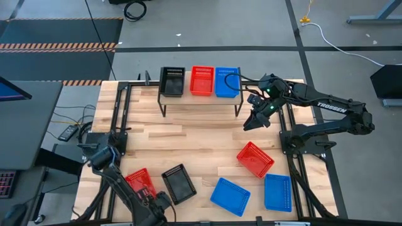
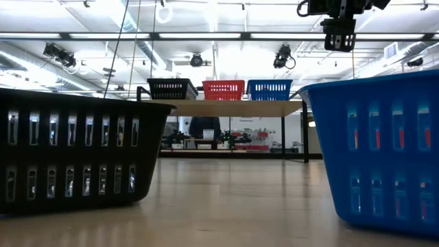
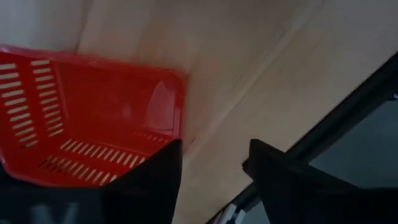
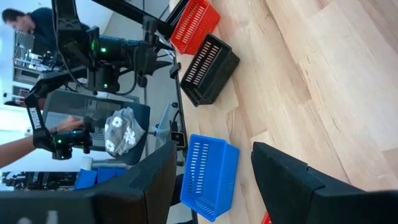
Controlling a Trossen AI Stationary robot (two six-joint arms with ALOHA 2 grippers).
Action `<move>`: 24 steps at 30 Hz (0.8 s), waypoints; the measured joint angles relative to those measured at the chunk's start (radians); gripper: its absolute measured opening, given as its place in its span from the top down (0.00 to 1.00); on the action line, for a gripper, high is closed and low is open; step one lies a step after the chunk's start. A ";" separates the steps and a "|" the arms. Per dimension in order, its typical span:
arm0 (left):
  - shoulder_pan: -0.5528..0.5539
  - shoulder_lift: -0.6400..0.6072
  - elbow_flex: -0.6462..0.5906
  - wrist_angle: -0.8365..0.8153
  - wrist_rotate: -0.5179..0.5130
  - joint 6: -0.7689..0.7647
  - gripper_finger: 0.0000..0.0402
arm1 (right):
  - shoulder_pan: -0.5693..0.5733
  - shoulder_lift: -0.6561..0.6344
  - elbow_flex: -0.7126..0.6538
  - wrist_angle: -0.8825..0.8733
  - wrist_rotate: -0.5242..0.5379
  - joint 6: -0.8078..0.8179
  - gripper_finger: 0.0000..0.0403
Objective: Stack baskets on shelf by color
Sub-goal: Stack the left red bin on the red bin on the shelf
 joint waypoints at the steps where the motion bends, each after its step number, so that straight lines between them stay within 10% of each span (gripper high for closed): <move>1: 0.000 0.001 -0.006 0.004 -0.001 0.000 0.52 | 0.000 0.000 0.000 0.000 0.000 0.001 0.47; 24: 0.005 -0.349 -0.361 0.173 -0.002 -0.012 0.57 | 0.000 0.000 0.000 -0.004 0.000 0.052 0.47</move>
